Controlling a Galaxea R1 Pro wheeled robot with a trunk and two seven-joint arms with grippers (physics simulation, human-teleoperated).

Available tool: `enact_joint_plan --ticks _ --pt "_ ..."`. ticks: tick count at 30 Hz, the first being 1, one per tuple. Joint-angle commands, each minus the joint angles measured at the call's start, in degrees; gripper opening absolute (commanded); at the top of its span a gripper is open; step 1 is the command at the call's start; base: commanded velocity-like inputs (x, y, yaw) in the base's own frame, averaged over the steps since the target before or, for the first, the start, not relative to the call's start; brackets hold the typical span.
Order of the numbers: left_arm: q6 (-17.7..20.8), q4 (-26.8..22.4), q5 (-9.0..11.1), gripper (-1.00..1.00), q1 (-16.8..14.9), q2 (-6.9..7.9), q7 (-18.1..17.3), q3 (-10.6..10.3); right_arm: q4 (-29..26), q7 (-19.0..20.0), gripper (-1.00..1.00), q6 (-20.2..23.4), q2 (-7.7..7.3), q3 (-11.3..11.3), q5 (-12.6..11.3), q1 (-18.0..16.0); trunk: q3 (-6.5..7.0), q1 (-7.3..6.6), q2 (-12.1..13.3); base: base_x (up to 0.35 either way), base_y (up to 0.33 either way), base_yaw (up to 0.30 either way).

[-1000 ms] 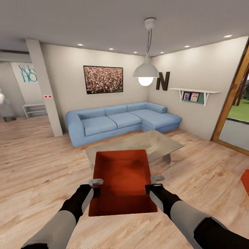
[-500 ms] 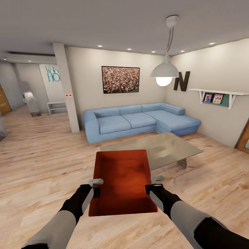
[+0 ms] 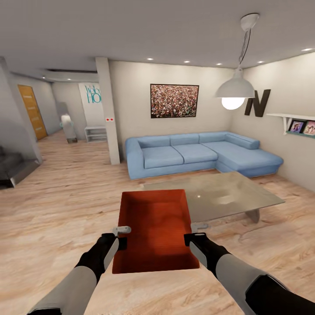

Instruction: Move the two storage containers from the living room to the garage. In the garage, place one container on the floor and stack the other container on top of it (either order is fine).

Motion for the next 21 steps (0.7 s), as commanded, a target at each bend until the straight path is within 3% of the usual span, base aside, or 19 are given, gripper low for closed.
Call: enact_joint_plan --ticks 1,21 --pt "0.3 0.0 0.0 -1.00 0.0 -0.13 0.5 -0.1 -1.1 -0.3 -1.00 0.2 0.17 1.2 -0.9 0.0 -0.05 0.02 -0.1 0.000 0.000 0.296" --pt "0.3 0.0 0.0 -1.00 0.0 -0.13 0.5 -0.1 -1.1 -0.3 -1.00 0.2 0.16 1.2 -0.9 0.0 -0.05 0.02 -0.1 0.000 0.000 0.296"
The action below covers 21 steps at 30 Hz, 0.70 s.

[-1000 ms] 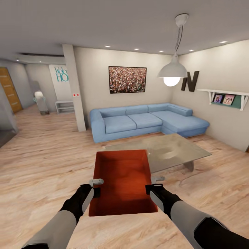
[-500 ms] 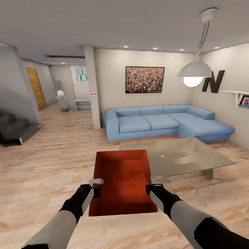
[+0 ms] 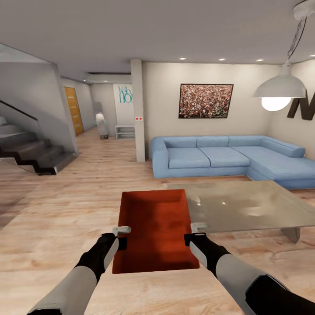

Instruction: Move the two storage containers from the living room to the garage. In the garage, place one container on the floor and stack the other container on top of it (either order is fine).

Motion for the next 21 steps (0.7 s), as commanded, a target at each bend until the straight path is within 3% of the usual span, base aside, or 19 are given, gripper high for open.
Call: enact_joint_plan --ticks 1,21 --pt "0.3 0.0 0.0 -1.00 0.0 -0.13 0.5 -0.1 -1.1 -0.3 -1.00 0.2 0.17 1.1 -0.9 0.0 -0.05 0.02 -0.1 0.000 0.000 0.296" --pt "0.3 0.0 0.0 -1.00 0.0 -0.16 0.5 -0.1 -1.1 -0.3 -1.00 0.2 0.17 1.1 -0.9 0.0 -0.05 0.02 -0.1 0.000 0.000 0.296"
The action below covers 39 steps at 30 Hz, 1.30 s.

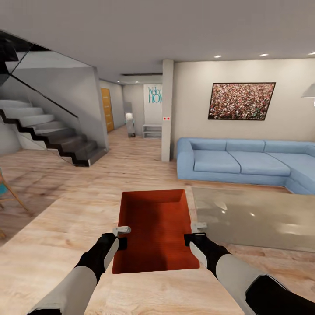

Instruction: Move the two storage containers from the living room to the garage. In the garage, place one container on the floor and stack the other container on top of it (either order is fine).

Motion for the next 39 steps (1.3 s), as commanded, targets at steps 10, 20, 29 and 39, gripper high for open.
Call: enact_joint_plan --ticks 10,20,29,39 --pt "0.3 0.0 0.1 -1.00 0.0 -0.11 0.5 -0.1 -1.1 -0.3 -1.00 0.2 0.21 1.1 -0.7 0.0 -0.05 0.02 -0.1 0.000 0.000 0.296" --pt "0.3 0.0 0.1 -1.00 0.0 -0.13 0.5 -0.1 -1.1 -0.2 -1.00 0.2 0.21 1.1 -0.7 0.0 -0.05 0.02 -0.1 0.000 0.000 0.284" --pt "0.3 0.0 0.1 -1.00 0.0 -0.13 0.5 -0.1 -1.1 -0.2 -1.00 0.3 0.20 1.1 -0.7 0.0 -0.05 0.02 -0.1 0.000 0.000 0.032" --pt "0.3 0.0 0.1 -1.00 0.0 -0.11 0.5 -0.1 -1.1 -0.2 -1.00 0.3 0.20 1.1 -0.7 0.0 -0.05 0.02 -0.1 0.000 0.000 0.000"
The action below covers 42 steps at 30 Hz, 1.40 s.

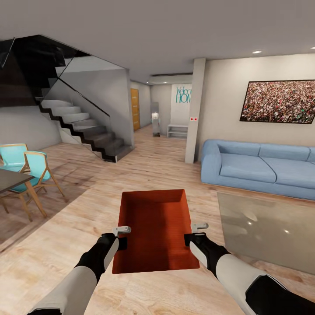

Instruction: Move the two storage containers from the living room to the garage. In the garage, place one container on the floor and stack the other container on top of it (either order is fine).

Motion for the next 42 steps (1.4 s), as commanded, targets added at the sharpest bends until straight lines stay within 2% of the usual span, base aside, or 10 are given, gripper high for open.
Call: enact_joint_plan --ticks 1,8,42 --pt "0.3 0.0 0.0 -1.00 0.0 -0.13 0.5 -0.1 -1.0 -0.3 -1.00 0.2 0.20 1.2 -1.0 -0.1 -0.05 0.02 -0.1 0.000 0.000 0.000" --pt "0.3 0.0 0.0 -1.00 0.0 -0.13 0.5 -0.1 -1.0 -0.3 -1.00 0.3 0.20 1.2 -1.0 -0.1 -0.05 0.02 -0.1 0.000 0.000 0.000" --pt "0.3 0.0 0.0 -1.00 0.0 -0.05 0.6 -0.1 -1.0 -0.3 -1.00 0.2 0.20 1.2 -1.0 -0.1 -0.05 0.02 -0.1 0.320 0.000 0.000"
